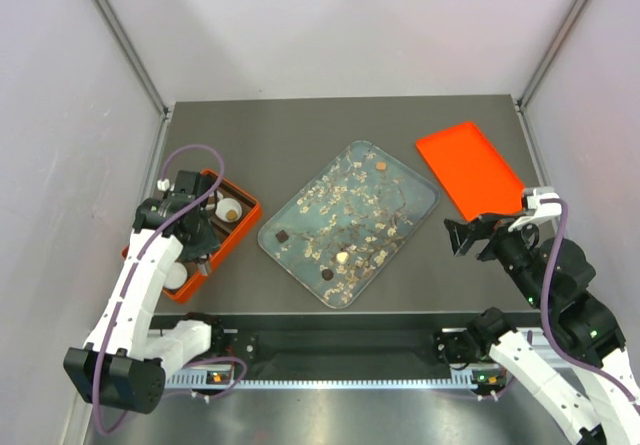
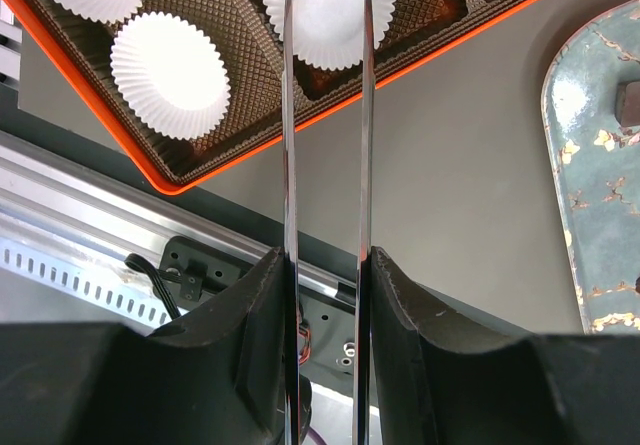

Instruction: Pack the chocolate

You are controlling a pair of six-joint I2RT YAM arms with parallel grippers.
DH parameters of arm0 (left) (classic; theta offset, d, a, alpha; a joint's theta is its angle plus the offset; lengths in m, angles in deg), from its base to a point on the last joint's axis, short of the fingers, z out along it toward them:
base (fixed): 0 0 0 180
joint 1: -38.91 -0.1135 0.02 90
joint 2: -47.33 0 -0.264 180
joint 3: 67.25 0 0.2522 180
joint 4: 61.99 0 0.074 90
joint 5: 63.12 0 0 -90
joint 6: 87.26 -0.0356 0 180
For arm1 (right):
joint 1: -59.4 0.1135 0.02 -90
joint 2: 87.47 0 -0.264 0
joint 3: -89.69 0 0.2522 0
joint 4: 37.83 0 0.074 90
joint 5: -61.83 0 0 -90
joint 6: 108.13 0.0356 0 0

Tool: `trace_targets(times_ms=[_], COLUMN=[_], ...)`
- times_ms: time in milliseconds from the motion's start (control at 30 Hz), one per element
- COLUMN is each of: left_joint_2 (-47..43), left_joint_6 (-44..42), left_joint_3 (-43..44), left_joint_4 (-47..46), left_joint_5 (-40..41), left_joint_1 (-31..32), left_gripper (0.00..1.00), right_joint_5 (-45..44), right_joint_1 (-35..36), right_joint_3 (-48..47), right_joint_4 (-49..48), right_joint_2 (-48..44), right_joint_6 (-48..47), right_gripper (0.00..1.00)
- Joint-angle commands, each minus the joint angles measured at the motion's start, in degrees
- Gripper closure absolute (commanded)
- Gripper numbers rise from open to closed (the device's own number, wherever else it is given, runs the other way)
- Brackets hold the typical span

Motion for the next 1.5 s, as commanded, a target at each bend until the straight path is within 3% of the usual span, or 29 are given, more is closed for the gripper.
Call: trace_targets(times_ms=[0, 1467], left_joint_2=[-0.1, 0.3], left_joint_6=[-0.1, -2.1], left_joint_3=[-0.5, 4.0], left_joint_4=[-2.2, -0.2], left_joint_5=[1.3, 1.4], left_joint_1=[-0.4, -0.3], left_gripper=[0.64, 0.51], right_joint_5=[-0.5, -0.2], right_joint_1=[0.9, 0.9], right_joint_3=[-0.2, -3.1], right_joint_4=[-2.3, -1.5], right_joint_2=[0.2, 1.6], right_joint_6=[-0.9, 1.2], right_gripper=[0.00, 0.00])
